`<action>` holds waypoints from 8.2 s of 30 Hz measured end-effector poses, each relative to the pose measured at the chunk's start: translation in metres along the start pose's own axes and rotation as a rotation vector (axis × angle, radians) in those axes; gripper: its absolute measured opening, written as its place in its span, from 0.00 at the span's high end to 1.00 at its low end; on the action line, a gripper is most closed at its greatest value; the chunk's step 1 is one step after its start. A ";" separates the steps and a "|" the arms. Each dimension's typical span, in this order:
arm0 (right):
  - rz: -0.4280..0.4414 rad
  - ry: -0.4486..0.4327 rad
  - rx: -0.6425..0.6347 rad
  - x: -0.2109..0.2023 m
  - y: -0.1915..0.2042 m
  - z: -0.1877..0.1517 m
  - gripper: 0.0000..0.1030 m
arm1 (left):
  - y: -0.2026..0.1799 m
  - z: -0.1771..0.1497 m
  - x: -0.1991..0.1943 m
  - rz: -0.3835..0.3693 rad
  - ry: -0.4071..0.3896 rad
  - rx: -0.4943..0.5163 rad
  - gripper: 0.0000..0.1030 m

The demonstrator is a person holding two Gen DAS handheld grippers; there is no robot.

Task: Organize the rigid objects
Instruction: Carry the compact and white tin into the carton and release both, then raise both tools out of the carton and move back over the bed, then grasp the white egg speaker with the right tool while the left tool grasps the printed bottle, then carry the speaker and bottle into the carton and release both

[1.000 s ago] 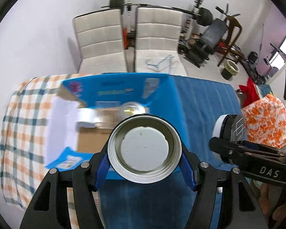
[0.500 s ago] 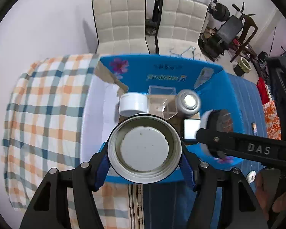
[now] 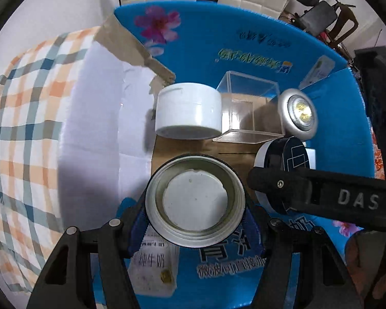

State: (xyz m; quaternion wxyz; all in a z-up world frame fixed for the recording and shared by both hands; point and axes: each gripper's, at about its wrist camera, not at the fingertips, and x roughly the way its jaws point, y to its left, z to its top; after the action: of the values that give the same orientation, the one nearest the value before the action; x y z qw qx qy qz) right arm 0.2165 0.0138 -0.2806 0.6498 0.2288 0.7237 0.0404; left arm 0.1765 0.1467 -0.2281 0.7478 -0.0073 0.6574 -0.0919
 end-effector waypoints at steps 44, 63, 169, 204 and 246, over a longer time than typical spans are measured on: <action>-0.248 -0.193 -0.239 -0.103 -0.018 -0.045 0.00 | 0.007 -0.008 -0.058 0.120 -0.026 -0.061 0.02; -0.206 -0.432 -0.324 -0.214 -0.012 -0.130 0.00 | -0.026 -0.037 -0.156 0.179 -0.224 -0.038 0.02; -0.182 -0.484 -0.092 -0.268 -0.274 -0.137 0.44 | -0.316 -0.042 -0.061 -0.029 -0.130 0.200 0.79; -0.092 -0.325 -0.271 -0.112 -0.013 -0.077 0.44 | -0.009 -0.024 -0.081 -0.009 -0.116 -0.072 0.79; -0.304 -0.258 -0.242 -0.074 -0.024 -0.058 0.00 | 0.011 -0.007 -0.032 0.107 -0.037 -0.059 0.00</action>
State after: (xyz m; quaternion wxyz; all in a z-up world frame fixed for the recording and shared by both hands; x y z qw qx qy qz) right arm 0.1583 -0.0222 -0.2121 0.7582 0.0409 0.6508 -0.0010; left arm 0.1667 0.1632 -0.1993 0.7632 0.0039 0.6454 -0.0323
